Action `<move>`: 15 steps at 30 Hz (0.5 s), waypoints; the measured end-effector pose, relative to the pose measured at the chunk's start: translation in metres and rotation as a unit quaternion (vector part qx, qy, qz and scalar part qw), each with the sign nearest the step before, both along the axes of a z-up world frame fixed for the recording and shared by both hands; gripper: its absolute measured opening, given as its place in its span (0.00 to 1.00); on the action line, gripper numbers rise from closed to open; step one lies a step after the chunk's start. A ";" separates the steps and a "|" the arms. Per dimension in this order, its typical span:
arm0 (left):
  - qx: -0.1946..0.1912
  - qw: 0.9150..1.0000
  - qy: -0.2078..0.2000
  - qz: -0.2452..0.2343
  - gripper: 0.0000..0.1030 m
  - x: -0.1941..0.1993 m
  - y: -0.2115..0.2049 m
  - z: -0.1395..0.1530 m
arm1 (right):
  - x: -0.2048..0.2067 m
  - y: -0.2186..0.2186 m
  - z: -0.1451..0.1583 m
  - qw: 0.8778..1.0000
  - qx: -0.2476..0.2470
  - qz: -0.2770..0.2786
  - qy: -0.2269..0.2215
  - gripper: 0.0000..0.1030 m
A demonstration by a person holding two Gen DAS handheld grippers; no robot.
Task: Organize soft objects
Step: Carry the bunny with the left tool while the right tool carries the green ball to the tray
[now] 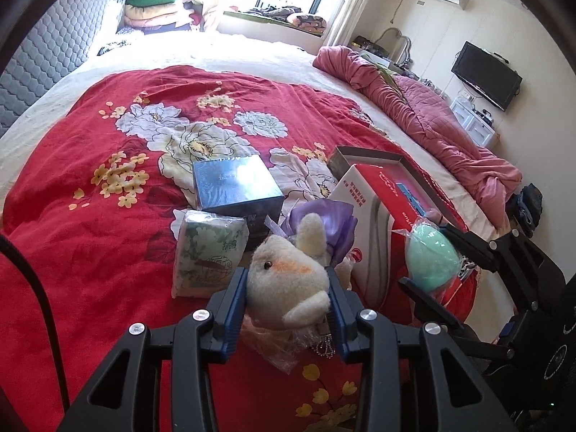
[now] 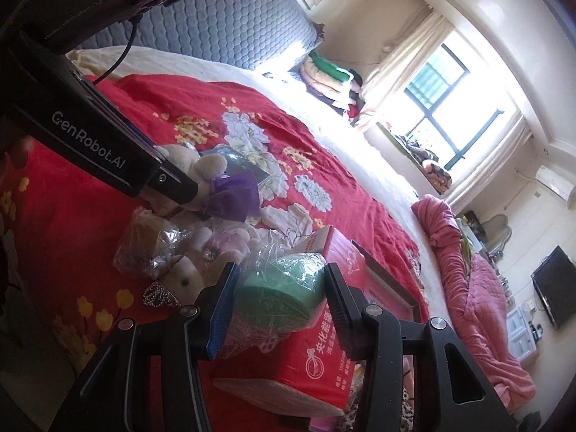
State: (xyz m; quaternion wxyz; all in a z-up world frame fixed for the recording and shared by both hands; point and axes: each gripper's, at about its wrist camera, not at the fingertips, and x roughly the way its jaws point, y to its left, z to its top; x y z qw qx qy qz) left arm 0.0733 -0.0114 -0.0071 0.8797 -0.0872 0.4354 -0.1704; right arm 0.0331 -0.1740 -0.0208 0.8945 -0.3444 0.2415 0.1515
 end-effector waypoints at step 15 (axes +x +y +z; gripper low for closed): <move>0.021 0.999 -0.036 -0.004 0.39 -0.018 -0.020 0.036 | -0.016 -0.013 0.021 0.998 0.044 -0.019 -0.028 0.48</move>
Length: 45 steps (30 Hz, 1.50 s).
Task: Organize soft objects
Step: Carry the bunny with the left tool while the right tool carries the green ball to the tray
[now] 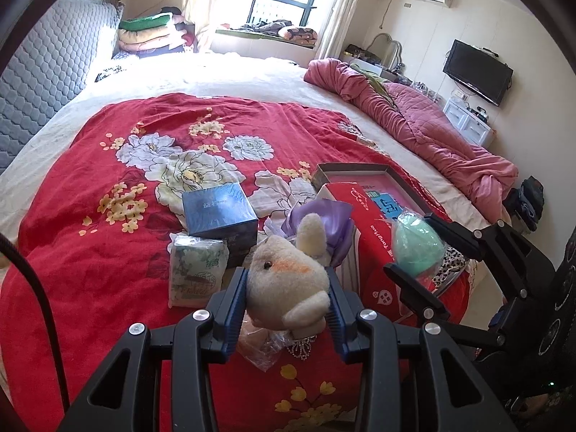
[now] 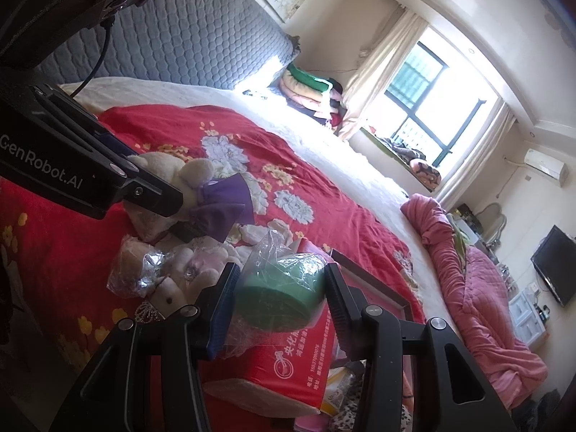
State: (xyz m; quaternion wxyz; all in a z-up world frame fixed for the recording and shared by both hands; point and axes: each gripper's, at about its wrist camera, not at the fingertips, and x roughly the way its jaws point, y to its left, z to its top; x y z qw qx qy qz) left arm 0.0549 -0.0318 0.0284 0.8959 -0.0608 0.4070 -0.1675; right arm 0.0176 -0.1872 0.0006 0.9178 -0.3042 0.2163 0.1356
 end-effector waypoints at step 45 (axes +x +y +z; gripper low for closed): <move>0.026 0.997 -0.026 -0.061 0.39 0.015 -0.122 0.042 | -0.012 -0.123 0.053 0.975 0.185 -0.112 -0.044 0.48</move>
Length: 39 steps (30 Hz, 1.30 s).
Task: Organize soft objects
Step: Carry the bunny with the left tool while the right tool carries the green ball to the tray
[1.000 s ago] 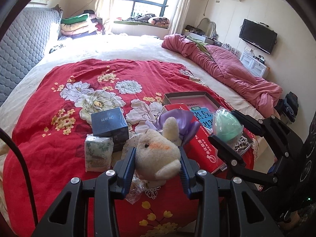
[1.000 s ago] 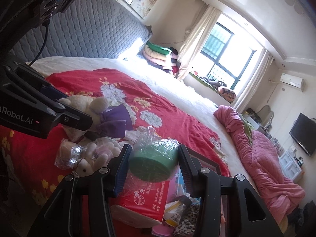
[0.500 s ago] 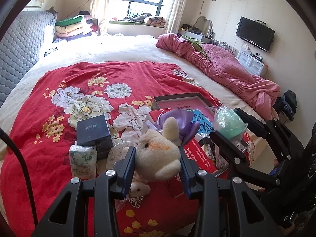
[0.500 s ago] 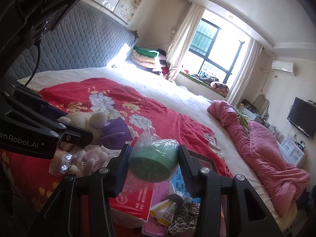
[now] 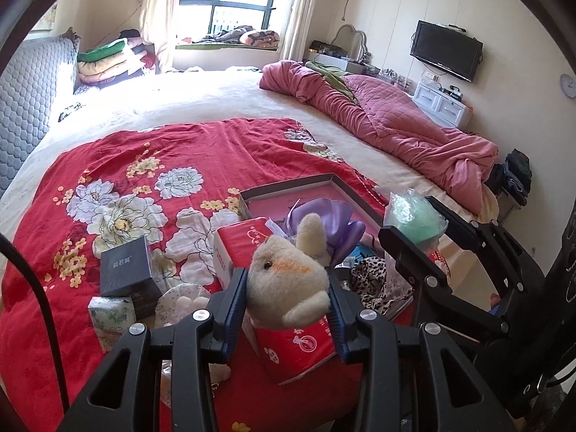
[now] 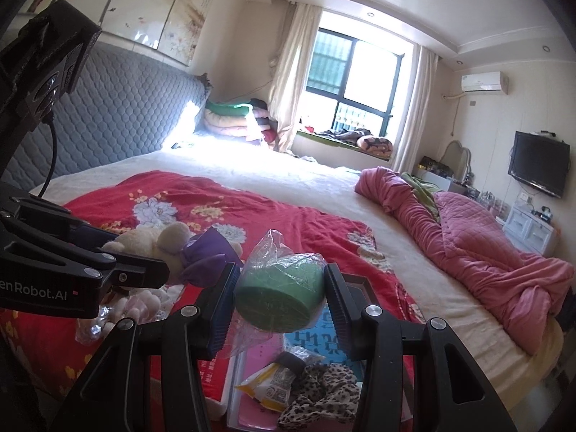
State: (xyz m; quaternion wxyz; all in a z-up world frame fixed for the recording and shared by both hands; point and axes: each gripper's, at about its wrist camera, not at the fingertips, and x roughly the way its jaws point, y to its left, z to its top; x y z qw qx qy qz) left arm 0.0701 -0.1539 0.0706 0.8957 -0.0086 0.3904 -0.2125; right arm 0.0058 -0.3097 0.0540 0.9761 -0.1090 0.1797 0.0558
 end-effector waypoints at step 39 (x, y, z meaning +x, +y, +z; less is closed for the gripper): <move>0.039 0.994 0.067 -0.071 0.39 0.029 -0.109 -0.066 | 0.015 -0.129 -0.032 0.985 0.117 -0.117 0.047 0.48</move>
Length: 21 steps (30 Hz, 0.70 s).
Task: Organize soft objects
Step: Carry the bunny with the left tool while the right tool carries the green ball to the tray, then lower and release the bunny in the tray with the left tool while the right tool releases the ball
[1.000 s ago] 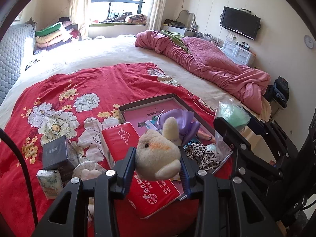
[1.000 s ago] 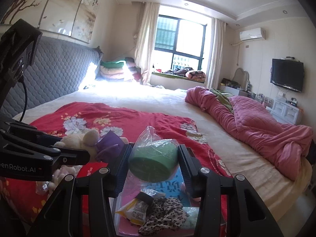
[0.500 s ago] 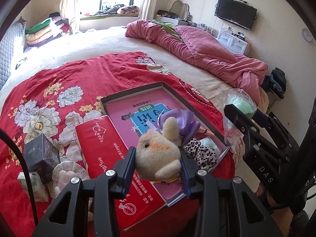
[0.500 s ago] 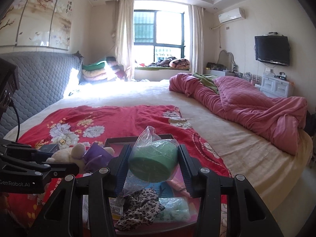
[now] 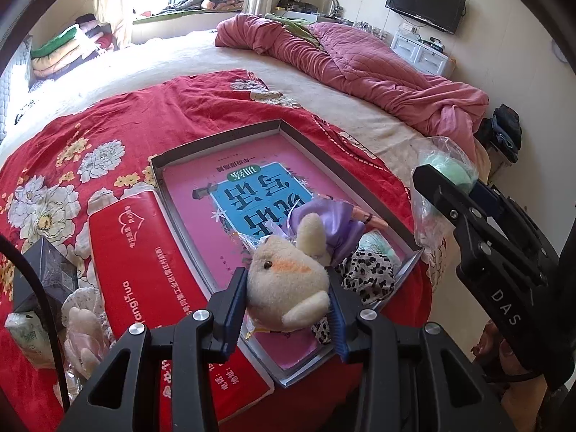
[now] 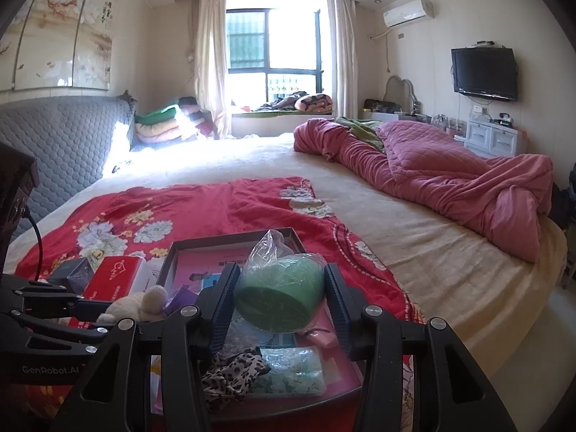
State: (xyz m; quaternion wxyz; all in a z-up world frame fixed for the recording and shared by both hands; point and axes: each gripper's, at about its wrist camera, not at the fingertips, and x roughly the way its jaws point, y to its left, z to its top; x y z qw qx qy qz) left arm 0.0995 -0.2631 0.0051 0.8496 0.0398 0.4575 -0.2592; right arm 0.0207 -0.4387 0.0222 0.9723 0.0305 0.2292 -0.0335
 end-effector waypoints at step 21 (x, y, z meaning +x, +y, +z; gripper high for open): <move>0.027 0.999 0.009 -0.018 0.39 -0.001 -0.024 -0.029 | 0.015 -0.001 -0.022 0.999 0.011 0.017 0.037 0.48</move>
